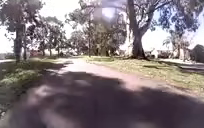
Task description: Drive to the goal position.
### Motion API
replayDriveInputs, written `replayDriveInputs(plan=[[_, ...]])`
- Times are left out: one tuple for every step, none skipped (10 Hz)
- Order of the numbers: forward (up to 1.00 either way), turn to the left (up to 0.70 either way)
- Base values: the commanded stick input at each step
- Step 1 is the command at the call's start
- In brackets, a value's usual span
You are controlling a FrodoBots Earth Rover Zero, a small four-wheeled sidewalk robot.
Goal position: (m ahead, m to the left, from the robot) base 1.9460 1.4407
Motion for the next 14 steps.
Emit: replayDriveInputs(plan=[[0.7, 0.0], [0.7, 0.0], [0.7, 0.0], [0.7, 0.0], [0.7, 0.0], [0.7, 0.0], [0.7, 0.0], [0.7, 0.0], [0.7, 0.0], [0.7, 0.0], [0.7, 0.0], [0.7, 0.0], [0.7, 0.0], [0.7, 0.26]])
